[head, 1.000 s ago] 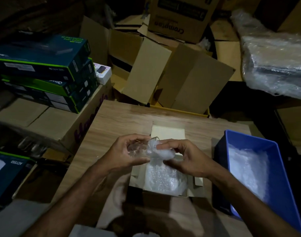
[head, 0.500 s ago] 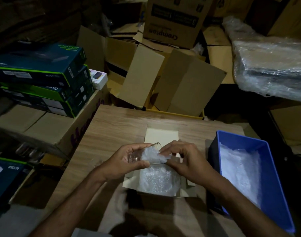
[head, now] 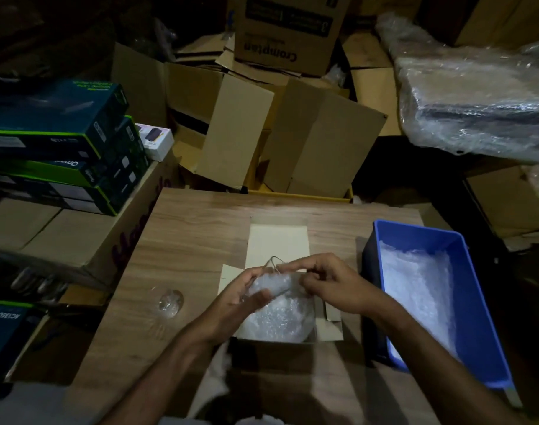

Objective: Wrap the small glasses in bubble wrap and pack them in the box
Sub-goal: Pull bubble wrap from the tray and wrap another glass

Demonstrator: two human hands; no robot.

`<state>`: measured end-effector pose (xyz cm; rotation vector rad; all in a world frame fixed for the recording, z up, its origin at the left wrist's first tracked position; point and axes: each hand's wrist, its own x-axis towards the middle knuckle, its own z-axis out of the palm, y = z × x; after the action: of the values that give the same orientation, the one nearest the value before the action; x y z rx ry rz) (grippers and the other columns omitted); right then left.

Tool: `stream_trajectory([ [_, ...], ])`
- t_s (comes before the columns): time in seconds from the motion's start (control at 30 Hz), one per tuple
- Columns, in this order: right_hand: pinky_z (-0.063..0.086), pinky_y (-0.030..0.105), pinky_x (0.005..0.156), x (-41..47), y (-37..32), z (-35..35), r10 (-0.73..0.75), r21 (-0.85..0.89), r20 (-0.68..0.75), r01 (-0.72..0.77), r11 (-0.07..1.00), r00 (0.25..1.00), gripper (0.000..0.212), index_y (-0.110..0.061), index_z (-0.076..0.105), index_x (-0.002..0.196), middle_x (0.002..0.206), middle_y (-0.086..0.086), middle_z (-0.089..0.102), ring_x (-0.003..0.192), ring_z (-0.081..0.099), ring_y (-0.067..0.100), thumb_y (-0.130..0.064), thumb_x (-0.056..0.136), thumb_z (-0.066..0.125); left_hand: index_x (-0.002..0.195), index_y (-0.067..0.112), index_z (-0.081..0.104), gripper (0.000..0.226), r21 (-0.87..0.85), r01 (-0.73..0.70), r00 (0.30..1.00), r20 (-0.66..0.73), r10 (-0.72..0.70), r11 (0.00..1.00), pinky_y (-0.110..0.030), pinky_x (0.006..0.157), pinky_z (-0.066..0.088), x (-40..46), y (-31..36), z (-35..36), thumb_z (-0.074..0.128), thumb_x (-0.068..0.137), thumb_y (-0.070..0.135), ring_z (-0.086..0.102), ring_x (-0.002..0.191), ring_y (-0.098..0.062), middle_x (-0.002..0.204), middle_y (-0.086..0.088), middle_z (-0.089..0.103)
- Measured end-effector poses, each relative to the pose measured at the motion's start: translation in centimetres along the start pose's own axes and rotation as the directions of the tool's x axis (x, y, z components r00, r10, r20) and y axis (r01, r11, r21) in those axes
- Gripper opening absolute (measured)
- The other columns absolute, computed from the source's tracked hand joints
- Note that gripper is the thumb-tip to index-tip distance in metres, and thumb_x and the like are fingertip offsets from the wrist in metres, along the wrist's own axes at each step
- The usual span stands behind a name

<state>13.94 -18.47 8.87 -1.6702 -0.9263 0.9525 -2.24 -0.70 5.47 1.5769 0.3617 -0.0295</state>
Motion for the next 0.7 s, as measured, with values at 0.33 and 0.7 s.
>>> stream_trajectory([
  [0.33,0.055,0.029,0.087,-0.9,6.1,2.7,0.017,-0.054,-0.234,-0.031,0.998,0.972,0.014,-0.026,0.069,0.112,0.109,-0.007,0.07,0.103,0.067,0.013,-0.032,0.101,0.061,0.139,0.036,0.051,0.044,-0.119,0.194,0.98,0.056,-0.189,0.974,-0.037,0.103,0.053,1.3,-4.4,3.8,0.056,0.099,0.052,0.059,0.126,-0.009,0.138,0.011,0.06],
  [0.7,0.05,0.035,0.073,4.5,9.6,3.2,0.219,-0.467,-0.228,-0.304,0.831,0.949,0.015,-0.01,0.067,0.093,0.093,0.008,0.069,0.084,0.063,0.022,-0.018,0.1,0.056,0.14,0.018,0.049,0.056,0.939,-0.011,0.961,-0.085,0.264,0.343,-0.049,0.109,0.042,4.6,-8.5,-1.1,0.067,0.088,0.029,0.045,0.135,-0.032,0.149,-0.013,0.046],
])
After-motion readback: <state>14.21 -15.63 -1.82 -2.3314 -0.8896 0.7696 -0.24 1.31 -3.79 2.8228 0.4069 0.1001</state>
